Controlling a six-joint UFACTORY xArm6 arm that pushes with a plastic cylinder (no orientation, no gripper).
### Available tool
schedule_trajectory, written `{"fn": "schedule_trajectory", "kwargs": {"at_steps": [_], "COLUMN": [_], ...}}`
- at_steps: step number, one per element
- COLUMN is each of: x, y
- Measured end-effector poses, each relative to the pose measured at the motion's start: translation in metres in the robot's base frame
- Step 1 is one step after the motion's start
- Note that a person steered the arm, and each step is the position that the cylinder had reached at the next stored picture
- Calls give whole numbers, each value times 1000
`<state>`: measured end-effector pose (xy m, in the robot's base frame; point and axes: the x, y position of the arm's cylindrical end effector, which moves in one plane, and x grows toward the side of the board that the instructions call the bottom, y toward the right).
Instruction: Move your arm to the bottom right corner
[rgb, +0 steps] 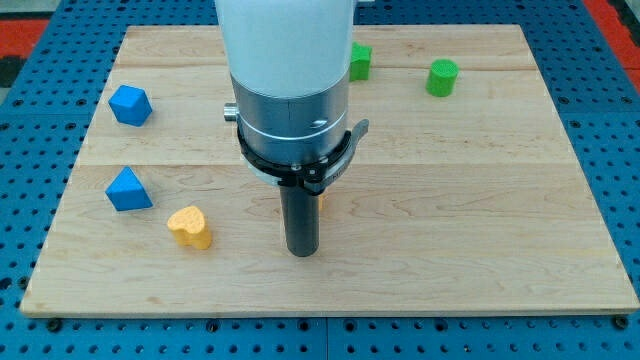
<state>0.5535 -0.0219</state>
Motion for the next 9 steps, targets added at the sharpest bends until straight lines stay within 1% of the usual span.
{"fn": "schedule_trajectory", "kwargs": {"at_steps": [5, 6, 7, 8, 9], "x": [-1, -9, -34, 17, 6], "y": [1, -4, -19, -16, -30]}}
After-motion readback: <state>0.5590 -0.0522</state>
